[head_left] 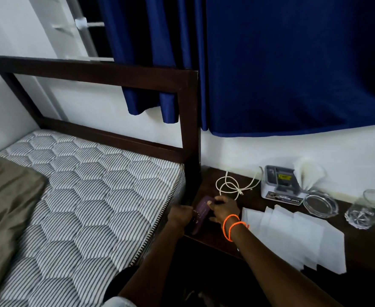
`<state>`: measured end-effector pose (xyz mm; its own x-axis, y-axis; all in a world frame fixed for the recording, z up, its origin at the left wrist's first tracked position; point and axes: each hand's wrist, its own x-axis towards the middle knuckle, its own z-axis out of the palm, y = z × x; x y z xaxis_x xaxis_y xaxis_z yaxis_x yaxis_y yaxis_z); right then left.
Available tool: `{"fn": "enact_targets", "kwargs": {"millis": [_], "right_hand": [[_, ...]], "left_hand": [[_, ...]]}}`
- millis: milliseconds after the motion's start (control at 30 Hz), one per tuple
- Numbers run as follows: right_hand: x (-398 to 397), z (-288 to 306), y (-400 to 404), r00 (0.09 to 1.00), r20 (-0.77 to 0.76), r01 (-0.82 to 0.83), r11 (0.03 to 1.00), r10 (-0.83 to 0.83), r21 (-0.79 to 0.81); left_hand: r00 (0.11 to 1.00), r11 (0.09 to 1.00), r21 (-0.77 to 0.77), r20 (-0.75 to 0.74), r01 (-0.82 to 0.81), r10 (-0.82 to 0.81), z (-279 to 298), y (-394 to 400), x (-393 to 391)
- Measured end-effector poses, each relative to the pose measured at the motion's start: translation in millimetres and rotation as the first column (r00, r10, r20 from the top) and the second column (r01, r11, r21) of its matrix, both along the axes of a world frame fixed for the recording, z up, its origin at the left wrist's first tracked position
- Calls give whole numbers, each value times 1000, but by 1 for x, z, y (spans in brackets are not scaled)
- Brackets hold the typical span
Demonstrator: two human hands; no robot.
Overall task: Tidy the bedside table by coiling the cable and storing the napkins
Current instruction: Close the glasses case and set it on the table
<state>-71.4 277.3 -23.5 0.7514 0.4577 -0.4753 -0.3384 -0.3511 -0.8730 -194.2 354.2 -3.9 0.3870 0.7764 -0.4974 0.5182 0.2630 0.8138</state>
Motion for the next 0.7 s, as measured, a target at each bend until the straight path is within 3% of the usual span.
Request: {"fn": "enact_targets", "kwargs": {"millis": [100,200,300,433,533,700], "right_hand": [[-2,-3,-2,1000,4,0,1000,0,-11],[0,-4,-4,1000,27,-8,1000,9,-30],[0,0,-7,1000,-5,3,1000,-3,-17],[8,10,-13,999,-15,35,999,-35,16],[22,20,-22,994,87,60,998,-60,2],[45,28,-33,973,222,70,997,-63,-20]], "left_hand": [[973,973,148,-173,179,-153,1,-5,0],[1000,998,-58,-14,-13,12,3,-7,6],[1000,998,-64,-29,-4,3,2,-7,7],[996,999,33,-79,32,-29,9,-10,11],[984,980,179,-167,89,-59,9,-14,20],[962,939,276,-231,206,-143,5,-24,34]]}}
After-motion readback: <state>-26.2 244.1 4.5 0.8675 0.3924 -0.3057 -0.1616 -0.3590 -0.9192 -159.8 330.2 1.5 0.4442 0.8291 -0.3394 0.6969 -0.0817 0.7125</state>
